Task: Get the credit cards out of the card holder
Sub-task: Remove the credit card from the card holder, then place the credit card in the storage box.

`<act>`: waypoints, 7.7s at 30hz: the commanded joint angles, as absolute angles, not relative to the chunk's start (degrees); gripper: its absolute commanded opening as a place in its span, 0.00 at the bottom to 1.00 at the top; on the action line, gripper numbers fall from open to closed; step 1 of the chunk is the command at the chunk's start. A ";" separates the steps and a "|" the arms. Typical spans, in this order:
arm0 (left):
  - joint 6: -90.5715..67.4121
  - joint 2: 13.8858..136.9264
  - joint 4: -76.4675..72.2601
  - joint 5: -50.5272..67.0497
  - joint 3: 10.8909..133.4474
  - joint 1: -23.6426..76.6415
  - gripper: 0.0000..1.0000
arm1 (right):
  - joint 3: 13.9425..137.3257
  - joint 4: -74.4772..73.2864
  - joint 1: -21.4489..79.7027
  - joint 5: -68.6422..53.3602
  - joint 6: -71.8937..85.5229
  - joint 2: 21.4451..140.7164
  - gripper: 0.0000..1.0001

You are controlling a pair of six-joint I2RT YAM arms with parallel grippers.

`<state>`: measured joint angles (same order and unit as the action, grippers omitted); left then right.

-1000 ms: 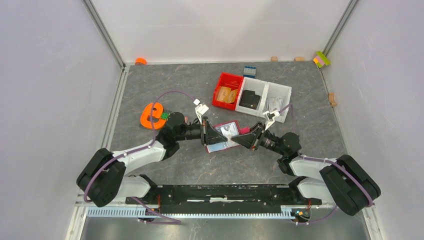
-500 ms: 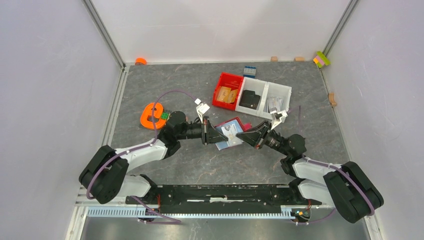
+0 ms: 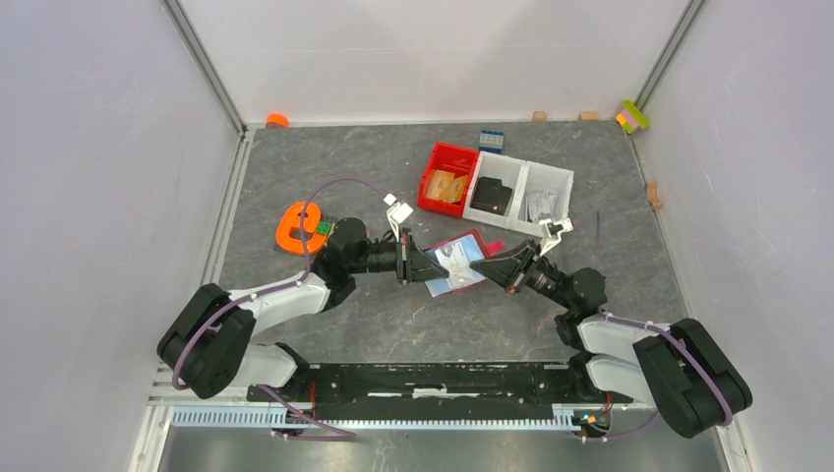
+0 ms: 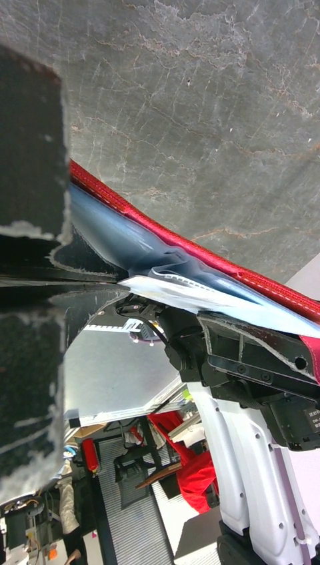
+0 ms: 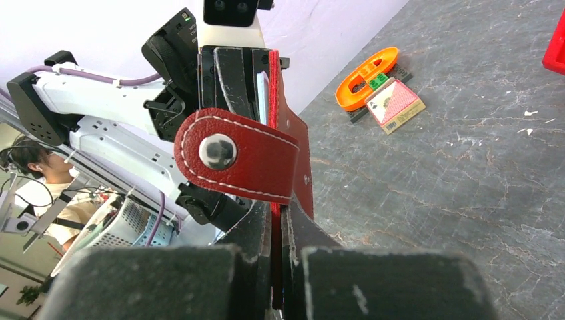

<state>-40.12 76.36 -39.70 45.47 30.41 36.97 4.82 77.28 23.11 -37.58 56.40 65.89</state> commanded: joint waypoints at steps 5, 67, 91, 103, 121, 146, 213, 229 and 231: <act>-41.31 77.71 -41.51 46.05 32.25 35.98 0.02 | 5.79 91.02 22.98 -42.00 60.44 70.05 0.34; -54.07 89.48 -57.00 55.46 34.70 37.03 0.02 | 6.69 89.56 22.61 -41.90 61.12 75.18 0.14; -49.31 87.82 -46.23 51.63 34.81 34.56 0.02 | 2.22 88.54 14.86 -38.87 62.82 74.09 0.00; -49.47 88.97 -46.00 52.03 35.45 34.54 0.02 | 2.42 92.56 14.36 -40.54 66.80 78.01 0.00; -50.60 91.23 -46.50 52.90 36.21 34.63 0.02 | 3.42 93.96 15.34 -41.76 68.80 81.30 0.00; -55.61 96.19 -53.15 53.47 36.76 34.63 0.26 | 4.20 98.25 18.32 -41.78 70.84 83.87 0.00; -51.10 99.12 -40.65 49.96 38.12 31.66 0.02 | 9.47 37.92 11.07 -26.90 34.12 55.88 0.82; -66.86 97.44 -70.54 55.92 33.31 32.05 0.02 | 12.90 54.49 22.31 -41.00 38.75 64.70 0.67; -68.16 97.86 -72.57 56.24 33.33 32.32 0.02 | 13.09 54.66 22.65 -41.14 38.85 65.27 0.61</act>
<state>-62.74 98.94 -62.02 53.80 33.74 31.64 11.00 52.71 21.89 -39.90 40.10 64.25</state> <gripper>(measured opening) 0.028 0.655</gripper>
